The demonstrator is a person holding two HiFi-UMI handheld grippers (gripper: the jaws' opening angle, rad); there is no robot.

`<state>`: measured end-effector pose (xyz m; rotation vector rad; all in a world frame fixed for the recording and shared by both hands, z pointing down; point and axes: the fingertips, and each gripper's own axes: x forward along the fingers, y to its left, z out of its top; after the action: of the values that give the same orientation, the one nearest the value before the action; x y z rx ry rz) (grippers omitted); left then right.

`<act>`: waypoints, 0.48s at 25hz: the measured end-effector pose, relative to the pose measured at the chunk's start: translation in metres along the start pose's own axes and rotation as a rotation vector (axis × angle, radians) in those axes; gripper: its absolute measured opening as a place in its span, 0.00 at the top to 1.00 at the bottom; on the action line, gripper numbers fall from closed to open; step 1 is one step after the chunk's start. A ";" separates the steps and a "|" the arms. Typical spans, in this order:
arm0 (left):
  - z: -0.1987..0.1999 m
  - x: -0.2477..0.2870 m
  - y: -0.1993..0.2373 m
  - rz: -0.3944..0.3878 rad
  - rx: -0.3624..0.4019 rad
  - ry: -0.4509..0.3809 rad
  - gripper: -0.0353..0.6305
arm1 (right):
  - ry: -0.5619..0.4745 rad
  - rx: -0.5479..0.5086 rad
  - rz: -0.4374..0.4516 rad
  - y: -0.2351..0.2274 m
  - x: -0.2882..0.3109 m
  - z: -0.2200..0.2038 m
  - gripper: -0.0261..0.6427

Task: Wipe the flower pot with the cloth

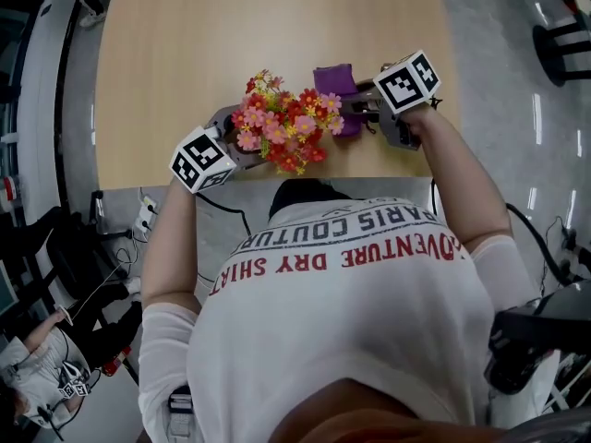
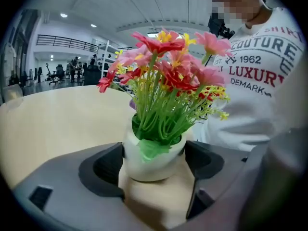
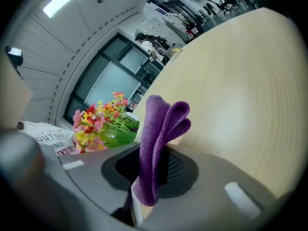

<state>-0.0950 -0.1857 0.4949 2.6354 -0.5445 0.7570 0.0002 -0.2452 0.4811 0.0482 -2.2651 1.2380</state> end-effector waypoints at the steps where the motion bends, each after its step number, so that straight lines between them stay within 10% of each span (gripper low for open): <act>1: 0.001 0.000 -0.001 -0.011 0.006 -0.003 0.33 | 0.004 0.004 0.033 0.008 -0.002 0.000 0.88; 12: 0.003 -0.002 -0.005 -0.042 0.031 -0.035 0.33 | 0.092 -0.021 0.143 0.032 0.022 0.005 0.87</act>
<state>-0.0928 -0.1821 0.4899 2.6838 -0.4896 0.7138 -0.0294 -0.2258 0.4646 -0.1781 -2.2336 1.2614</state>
